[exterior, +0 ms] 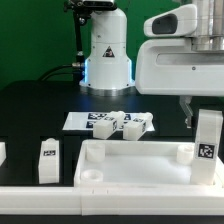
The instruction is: Assemble desk
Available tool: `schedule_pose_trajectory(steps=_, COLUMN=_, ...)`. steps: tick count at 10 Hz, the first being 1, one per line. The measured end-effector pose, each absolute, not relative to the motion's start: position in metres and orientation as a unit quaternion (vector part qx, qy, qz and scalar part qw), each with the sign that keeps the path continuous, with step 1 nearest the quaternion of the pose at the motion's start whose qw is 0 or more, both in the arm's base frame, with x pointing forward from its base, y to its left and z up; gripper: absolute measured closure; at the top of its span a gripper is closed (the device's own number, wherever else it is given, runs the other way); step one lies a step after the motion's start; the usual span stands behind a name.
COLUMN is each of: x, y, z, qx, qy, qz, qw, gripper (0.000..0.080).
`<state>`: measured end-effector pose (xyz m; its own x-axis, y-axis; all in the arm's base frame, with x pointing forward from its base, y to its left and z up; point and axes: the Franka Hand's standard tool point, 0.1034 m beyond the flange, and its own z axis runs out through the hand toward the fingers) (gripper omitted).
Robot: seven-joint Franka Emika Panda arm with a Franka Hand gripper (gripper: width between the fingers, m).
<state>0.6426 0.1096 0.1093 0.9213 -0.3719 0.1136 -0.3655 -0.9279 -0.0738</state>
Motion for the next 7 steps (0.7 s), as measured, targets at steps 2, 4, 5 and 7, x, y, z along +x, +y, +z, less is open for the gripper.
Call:
schedule_pose_trajectory(steps=2, x=0.6422, y=0.0988, z=0.1095, qx=-0.972, qy=0.227, qz=-0.062, qw=0.018, gripper=0.0510)
schedule_pose_trajectory(steps=4, x=0.6422, y=0.0987, z=0.1095, qx=-0.972, qy=0.227, qz=-0.062, qw=0.018, gripper=0.0509)
schedule_pose_trajectory(steps=5, x=0.6422, y=0.0987, z=0.1095, qx=-0.972, qy=0.227, qz=-0.062, qw=0.018, gripper=0.0509)
schedule_pose_trajectory(steps=7, x=0.6421, y=0.0986, z=0.1090, qx=-0.972, qy=0.228, qz=-0.061, qw=0.018, gripper=0.0509)
